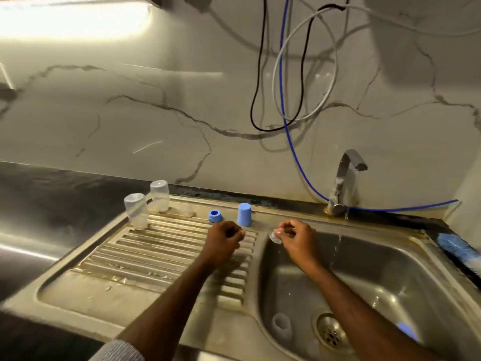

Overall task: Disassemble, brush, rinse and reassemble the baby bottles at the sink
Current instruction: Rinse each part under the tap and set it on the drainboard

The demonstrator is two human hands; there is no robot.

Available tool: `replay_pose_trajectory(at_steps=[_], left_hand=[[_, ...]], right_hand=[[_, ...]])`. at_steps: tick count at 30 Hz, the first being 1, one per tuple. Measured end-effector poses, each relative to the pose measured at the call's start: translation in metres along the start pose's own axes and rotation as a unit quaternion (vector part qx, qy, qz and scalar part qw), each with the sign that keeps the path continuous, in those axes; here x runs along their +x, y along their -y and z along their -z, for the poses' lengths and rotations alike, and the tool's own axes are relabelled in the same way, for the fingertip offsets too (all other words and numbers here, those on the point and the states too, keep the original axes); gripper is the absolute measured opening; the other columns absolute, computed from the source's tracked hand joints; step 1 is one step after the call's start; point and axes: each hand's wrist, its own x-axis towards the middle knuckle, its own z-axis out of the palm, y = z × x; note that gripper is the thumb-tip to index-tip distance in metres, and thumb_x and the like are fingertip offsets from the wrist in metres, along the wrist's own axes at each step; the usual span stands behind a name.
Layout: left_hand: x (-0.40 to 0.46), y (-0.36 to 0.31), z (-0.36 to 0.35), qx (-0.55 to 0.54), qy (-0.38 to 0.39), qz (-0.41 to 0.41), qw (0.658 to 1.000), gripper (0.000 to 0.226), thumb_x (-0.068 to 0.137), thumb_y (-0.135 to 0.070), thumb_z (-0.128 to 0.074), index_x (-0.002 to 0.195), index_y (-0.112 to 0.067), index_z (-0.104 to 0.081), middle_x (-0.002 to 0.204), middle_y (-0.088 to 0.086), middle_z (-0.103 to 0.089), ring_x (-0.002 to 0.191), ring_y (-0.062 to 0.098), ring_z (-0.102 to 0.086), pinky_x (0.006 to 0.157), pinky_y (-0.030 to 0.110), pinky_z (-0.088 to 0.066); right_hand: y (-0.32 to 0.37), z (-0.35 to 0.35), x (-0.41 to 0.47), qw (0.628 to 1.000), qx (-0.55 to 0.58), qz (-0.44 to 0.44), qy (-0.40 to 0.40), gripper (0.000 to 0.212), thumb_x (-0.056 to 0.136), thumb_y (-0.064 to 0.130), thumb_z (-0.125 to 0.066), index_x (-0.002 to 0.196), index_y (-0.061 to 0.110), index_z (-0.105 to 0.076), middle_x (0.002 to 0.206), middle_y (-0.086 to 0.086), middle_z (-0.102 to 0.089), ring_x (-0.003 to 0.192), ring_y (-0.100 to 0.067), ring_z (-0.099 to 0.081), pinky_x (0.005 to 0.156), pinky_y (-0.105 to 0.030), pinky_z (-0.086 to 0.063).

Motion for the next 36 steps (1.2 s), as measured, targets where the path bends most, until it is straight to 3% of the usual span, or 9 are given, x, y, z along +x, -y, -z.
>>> replay_pose_trajectory(at_steps=[2, 5, 7, 13, 15, 19, 26, 31, 36], left_hand=[[0.001, 0.015, 0.033, 0.024, -0.015, 0.017, 0.999, 0.013, 0.092, -0.011, -0.071, 0.08, -0.006, -0.072, 0.074, 0.012, -0.072, 0.058, 0.013, -0.064, 0.058, 0.023, -0.054], [0.001, 0.037, 0.085, 0.029, -0.064, 0.043, 0.997, 0.014, 0.091, -0.01, -0.071, 0.078, -0.006, -0.072, 0.072, 0.014, -0.071, 0.052, 0.01, -0.062, 0.056, 0.026, -0.052], [0.0, 0.055, 0.118, 0.049, -0.091, 0.06, 0.993, 0.015, 0.091, -0.01, -0.071, 0.076, -0.008, -0.071, 0.072, 0.01, -0.071, 0.053, 0.011, -0.063, 0.056, 0.028, -0.053], [-0.003, 0.092, 0.185, 0.094, -0.123, 0.093, 0.984, 0.006, 0.09, -0.019, -0.074, 0.086, -0.016, -0.075, 0.083, 0.0, -0.075, 0.077, 0.017, -0.07, 0.077, 0.04, -0.06], [-0.003, 0.094, 0.192, 0.099, -0.123, 0.092, 0.983, 0.005, 0.09, -0.02, -0.074, 0.086, -0.017, -0.075, 0.084, 0.0, -0.075, 0.075, 0.016, -0.069, 0.074, 0.037, -0.06], [-0.003, 0.094, 0.198, 0.096, -0.116, 0.098, 0.984, 0.007, 0.093, -0.016, -0.072, 0.089, -0.01, -0.074, 0.086, 0.005, -0.073, 0.061, 0.012, -0.064, 0.051, 0.016, -0.048], [-0.005, 0.08, 0.183, 0.077, -0.109, 0.083, 0.988, 0.009, 0.092, -0.012, -0.072, 0.085, -0.006, -0.073, 0.08, 0.009, -0.072, 0.054, 0.012, -0.063, 0.049, 0.016, -0.048], [-0.001, 0.047, 0.14, 0.044, -0.062, 0.041, 0.996, 0.013, 0.091, -0.01, -0.072, 0.079, -0.005, -0.072, 0.07, 0.007, -0.069, 0.05, 0.014, -0.062, 0.047, 0.018, -0.046], [0.007, 0.0, 0.057, 0.009, -0.004, 0.003, 1.0, 0.015, 0.091, -0.01, -0.071, 0.078, -0.003, -0.071, 0.062, 0.002, -0.067, 0.049, 0.014, -0.062, 0.047, 0.016, -0.043]], right_hand=[[0.027, -0.031, 0.004, 0.999, 0.011, 0.024, 0.033, 0.01, 0.079, 0.017, -0.082, 0.083, 0.019, -0.073, 0.079, 0.006, -0.073, 0.075, -0.008, -0.069, 0.071, -0.02, -0.052], [0.064, -0.081, 0.01, 0.994, 0.032, 0.04, 0.096, 0.013, 0.08, 0.016, -0.083, 0.09, 0.021, -0.075, 0.081, 0.01, -0.071, 0.076, 0.0, -0.064, 0.071, -0.01, -0.046], [0.087, -0.116, 0.014, 0.989, 0.057, 0.044, 0.133, 0.015, 0.08, 0.012, -0.082, 0.093, 0.019, -0.077, 0.083, 0.009, -0.071, 0.076, 0.001, -0.063, 0.075, -0.01, -0.046], [0.137, -0.202, 0.024, 0.983, 0.035, 0.05, 0.172, 0.01, 0.079, 0.011, -0.083, 0.086, 0.015, -0.077, 0.084, 0.001, -0.075, 0.079, -0.011, -0.068, 0.074, -0.022, -0.052], [0.144, -0.22, 0.026, 0.982, 0.012, 0.045, 0.181, 0.009, 0.081, 0.01, -0.081, 0.085, 0.017, -0.076, 0.087, 0.0, -0.075, 0.082, -0.011, -0.068, 0.078, -0.025, -0.054], [0.146, -0.242, 0.029, 0.979, -0.039, 0.03, 0.197, 0.01, 0.084, 0.014, -0.08, 0.09, 0.02, -0.076, 0.096, 0.001, -0.074, 0.089, -0.012, -0.068, 0.087, -0.031, -0.057], [0.144, -0.233, 0.025, 0.976, -0.031, 0.024, 0.213, 0.04, 0.076, 0.015, -0.086, 0.113, 0.022, -0.072, 0.105, 0.0, -0.07, 0.096, -0.014, -0.066, 0.09, -0.034, -0.057], [0.115, -0.171, 0.013, 0.982, 0.0, 0.056, 0.181, 0.014, 0.079, 0.011, -0.083, 0.09, 0.017, -0.076, 0.088, 0.004, -0.073, 0.084, -0.008, -0.068, 0.081, -0.027, -0.058], [0.05, -0.077, 0.005, 0.992, -0.023, 0.023, 0.121, 0.011, 0.078, 0.006, -0.081, 0.082, 0.016, -0.078, 0.077, 0.007, -0.071, 0.071, 0.0, -0.064, 0.076, -0.018, -0.053]])
